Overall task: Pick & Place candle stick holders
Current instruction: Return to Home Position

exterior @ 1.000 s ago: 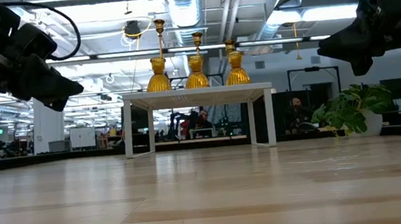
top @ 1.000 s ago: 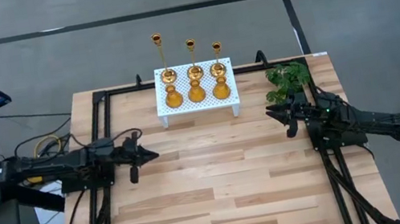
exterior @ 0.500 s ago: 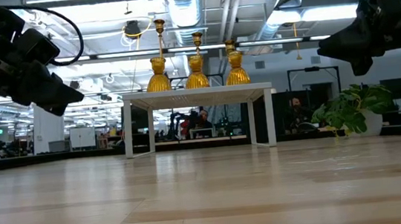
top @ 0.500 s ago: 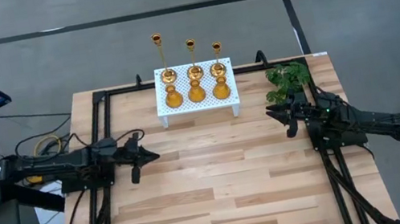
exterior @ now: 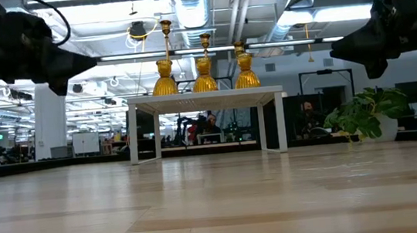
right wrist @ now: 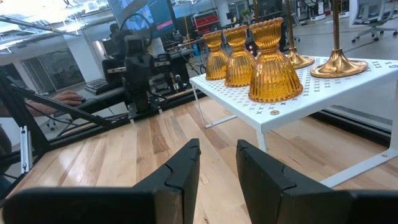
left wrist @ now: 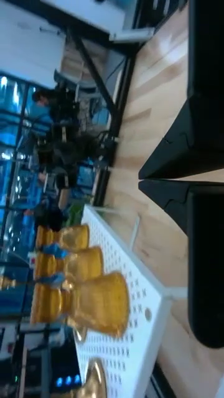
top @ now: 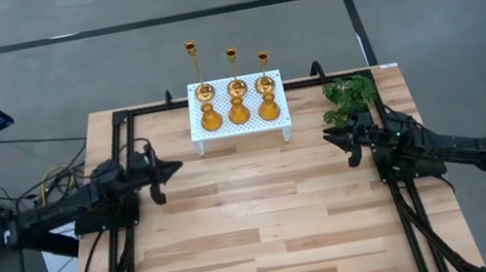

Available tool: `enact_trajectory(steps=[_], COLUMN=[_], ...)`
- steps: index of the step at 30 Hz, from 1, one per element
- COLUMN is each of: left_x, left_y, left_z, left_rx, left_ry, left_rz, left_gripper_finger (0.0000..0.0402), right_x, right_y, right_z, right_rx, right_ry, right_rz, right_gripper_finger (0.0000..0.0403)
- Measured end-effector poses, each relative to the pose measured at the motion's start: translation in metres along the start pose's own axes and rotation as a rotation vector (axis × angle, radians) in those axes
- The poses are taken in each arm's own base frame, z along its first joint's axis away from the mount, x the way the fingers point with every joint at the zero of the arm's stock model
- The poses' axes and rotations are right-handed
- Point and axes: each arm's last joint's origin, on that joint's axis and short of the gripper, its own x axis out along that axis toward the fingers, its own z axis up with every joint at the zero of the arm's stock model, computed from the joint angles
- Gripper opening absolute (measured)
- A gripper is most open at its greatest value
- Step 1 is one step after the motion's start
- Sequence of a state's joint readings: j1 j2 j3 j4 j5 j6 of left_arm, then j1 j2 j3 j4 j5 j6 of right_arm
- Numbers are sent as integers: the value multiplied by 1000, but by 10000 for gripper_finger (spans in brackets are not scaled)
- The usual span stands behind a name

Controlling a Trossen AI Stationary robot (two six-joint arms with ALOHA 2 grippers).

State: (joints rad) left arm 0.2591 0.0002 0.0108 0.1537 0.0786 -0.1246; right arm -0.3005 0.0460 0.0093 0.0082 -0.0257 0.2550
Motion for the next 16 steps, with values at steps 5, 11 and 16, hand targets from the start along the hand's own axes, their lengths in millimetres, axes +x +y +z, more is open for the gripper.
enact_trajectory(steps=[5,11,16], left_x=[0,0,0], left_y=[3,3,3], left_z=[1,1,1], left_rx=[7,7,7], left_ry=[-11,-15,-15], left_rz=[32,32,32], left_gripper_finger=[12,12,12], right_x=[0,0,0], right_y=[0,0,0], right_z=[0,0,0], right_rx=[0,0,0], right_ry=[0,0,0], right_rz=[0,0,0], right_gripper_finger=[98,98,98])
